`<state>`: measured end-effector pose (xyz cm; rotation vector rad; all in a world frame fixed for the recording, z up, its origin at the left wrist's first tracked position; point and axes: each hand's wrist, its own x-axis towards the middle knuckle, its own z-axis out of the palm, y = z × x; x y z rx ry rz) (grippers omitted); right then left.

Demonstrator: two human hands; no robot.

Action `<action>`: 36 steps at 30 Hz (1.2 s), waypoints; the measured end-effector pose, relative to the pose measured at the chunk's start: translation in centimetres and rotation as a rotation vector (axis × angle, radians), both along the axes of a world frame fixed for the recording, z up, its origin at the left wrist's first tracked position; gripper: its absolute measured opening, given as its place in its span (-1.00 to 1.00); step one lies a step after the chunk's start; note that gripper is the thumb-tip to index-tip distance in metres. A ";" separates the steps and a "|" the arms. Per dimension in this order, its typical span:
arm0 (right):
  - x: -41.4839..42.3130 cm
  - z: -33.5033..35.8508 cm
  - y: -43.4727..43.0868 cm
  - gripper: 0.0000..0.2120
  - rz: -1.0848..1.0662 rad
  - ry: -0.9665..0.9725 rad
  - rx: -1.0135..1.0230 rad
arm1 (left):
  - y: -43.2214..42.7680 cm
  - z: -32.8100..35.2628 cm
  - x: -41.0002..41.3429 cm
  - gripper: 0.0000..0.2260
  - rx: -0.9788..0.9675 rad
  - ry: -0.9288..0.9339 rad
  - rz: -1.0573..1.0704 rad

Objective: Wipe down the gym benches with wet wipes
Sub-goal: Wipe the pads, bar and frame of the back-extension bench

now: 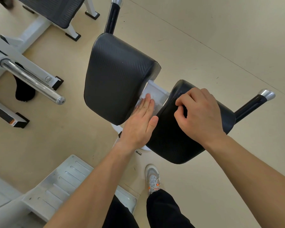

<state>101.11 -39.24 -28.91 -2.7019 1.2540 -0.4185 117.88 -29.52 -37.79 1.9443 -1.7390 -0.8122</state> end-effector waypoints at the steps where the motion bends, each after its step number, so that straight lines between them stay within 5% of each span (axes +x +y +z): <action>1: -0.1 0.1 0.0 -0.85 0.004 0.005 0.000 | -0.3 0.3 -0.1 -0.39 0.001 0.023 -0.001; 6: -0.2 0.1 0.0 -0.87 0.032 0.033 -0.007 | -1.7 0.8 0.0 -0.41 -0.035 0.004 -0.035; 13: 0.7 0.0 1.0 -0.87 0.076 0.033 -0.054 | 4.0 -1.9 0.4 -0.42 0.172 -0.047 -0.039; 21: 1.6 0.1 1.7 -0.86 0.091 0.109 -0.039 | -0.5 -0.1 0.0 -0.45 -0.003 0.037 -0.005; 28: 2.1 -0.4 2.4 -0.86 0.115 0.113 -0.004 | 5.6 -4.1 1.0 -0.41 0.217 0.024 0.059; 36: 3.1 -0.3 2.4 -0.87 0.112 0.100 -0.029 | 0.2 -0.7 0.2 -0.46 -0.041 0.191 0.103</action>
